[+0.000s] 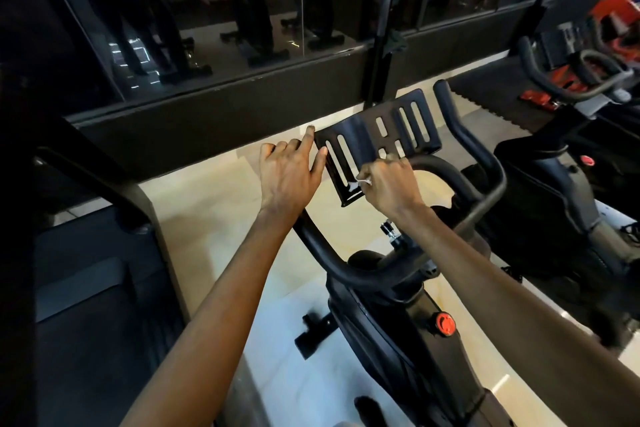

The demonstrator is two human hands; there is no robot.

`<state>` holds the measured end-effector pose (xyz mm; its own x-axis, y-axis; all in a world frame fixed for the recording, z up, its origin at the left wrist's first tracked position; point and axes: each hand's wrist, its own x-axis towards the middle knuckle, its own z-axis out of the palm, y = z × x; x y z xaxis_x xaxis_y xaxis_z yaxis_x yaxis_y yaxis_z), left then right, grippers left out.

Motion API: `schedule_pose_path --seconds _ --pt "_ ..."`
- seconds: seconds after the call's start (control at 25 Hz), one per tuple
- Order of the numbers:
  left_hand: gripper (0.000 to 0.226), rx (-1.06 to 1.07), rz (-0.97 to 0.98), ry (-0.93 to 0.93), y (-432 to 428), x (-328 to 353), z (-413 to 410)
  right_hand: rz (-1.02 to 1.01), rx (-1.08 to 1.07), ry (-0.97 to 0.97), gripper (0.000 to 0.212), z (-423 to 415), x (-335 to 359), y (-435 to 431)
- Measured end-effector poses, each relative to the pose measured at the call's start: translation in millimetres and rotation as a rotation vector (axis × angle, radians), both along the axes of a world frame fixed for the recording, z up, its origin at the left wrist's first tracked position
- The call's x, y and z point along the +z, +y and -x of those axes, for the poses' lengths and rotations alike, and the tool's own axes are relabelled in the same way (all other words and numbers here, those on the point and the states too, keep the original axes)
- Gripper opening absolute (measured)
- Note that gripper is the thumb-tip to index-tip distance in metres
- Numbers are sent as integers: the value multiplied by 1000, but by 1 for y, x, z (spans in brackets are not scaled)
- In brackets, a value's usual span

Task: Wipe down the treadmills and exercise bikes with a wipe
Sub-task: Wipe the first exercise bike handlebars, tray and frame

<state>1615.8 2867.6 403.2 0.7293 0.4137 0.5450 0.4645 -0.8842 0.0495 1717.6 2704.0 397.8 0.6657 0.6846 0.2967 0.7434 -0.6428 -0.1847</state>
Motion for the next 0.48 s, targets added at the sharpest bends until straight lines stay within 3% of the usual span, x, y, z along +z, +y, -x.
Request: schedule_pose_path --seconds 0.16,0.36,0.48 --pt "54 -11 3 -16 2 0 0 -157 -61 1 15 -8 9 16" --pt "55 -1 4 8 1 0 -1 -103 -152 56 13 6 -10 22" --pt "54 31 34 27 -2 3 -1 -3 -49 189 6 3 -3 18"
